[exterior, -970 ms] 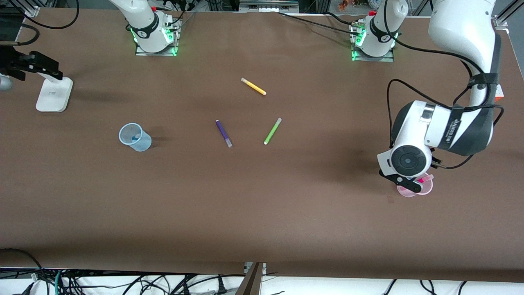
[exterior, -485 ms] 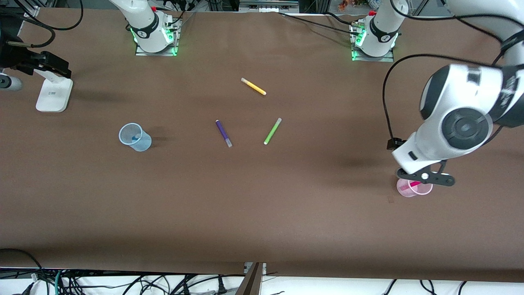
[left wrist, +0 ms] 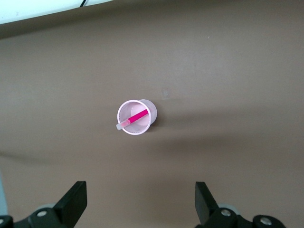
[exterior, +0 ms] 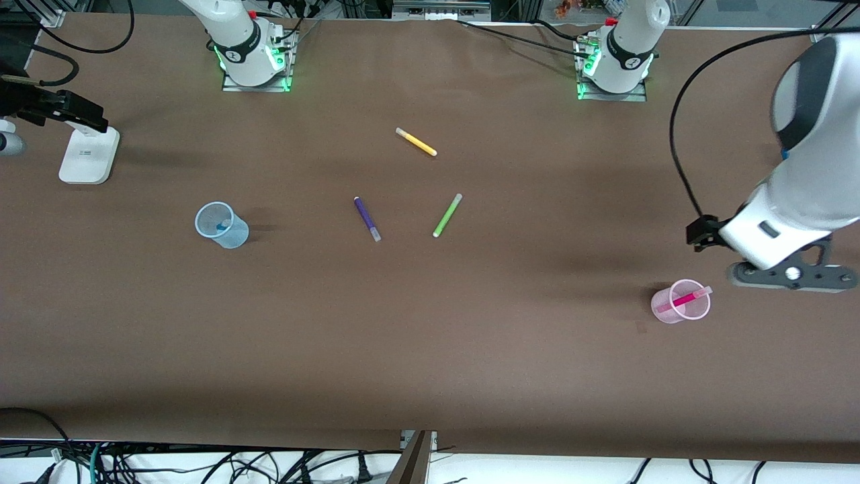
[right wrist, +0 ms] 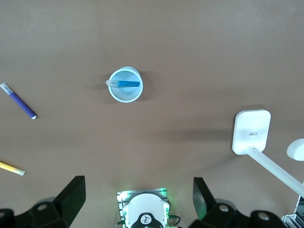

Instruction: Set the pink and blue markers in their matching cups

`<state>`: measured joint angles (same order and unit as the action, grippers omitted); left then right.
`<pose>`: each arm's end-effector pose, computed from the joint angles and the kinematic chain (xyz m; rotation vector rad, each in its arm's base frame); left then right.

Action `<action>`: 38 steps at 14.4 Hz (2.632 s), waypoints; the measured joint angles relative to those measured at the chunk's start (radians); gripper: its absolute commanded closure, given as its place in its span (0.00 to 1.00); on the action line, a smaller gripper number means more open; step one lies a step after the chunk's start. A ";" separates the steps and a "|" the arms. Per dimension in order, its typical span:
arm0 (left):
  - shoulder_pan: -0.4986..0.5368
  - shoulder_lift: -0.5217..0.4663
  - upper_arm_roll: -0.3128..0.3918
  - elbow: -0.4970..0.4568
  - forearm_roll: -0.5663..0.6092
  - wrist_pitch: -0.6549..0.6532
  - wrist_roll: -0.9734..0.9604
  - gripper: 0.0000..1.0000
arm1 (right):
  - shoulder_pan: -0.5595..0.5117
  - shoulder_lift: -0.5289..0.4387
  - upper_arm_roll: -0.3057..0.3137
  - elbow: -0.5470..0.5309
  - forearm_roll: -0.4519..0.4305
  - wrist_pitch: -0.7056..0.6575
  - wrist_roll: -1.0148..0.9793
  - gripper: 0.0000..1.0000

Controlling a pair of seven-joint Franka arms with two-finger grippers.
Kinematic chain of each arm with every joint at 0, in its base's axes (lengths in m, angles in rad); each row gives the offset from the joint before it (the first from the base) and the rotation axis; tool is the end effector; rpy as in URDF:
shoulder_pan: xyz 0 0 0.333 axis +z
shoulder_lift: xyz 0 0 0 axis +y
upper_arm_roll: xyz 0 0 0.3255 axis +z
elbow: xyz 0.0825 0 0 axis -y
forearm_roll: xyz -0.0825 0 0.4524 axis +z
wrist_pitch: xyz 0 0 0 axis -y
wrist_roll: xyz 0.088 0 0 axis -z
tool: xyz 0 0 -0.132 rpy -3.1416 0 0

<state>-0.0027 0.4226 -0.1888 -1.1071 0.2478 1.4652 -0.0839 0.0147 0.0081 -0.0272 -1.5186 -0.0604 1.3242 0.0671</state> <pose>0.7328 -0.0764 0.5655 -2.9629 0.1105 0.0530 0.5929 -0.0164 0.6135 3.0576 -0.1353 -0.3083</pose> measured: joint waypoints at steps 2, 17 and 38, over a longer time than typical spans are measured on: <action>0.033 -0.022 0.001 0.000 -0.043 -0.026 0.000 0.00 | 0.000 0.000 -0.001 0.001 0.000 0.000 0.000 0.00; -0.118 -0.407 0.247 -0.561 -0.167 0.212 0.000 0.00 | 0.000 0.003 -0.001 0.002 0.000 0.000 0.000 0.00; -0.135 -0.398 0.249 -0.564 -0.191 0.225 0.000 0.00 | 0.000 0.007 -0.001 0.003 0.000 0.000 0.001 0.00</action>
<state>-0.1376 0.0247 0.0605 -1.6711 0.0572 1.6903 -0.0842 0.0148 0.0149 -0.0285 -1.5158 -0.0603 1.3243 0.0685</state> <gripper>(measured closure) 0.000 0.000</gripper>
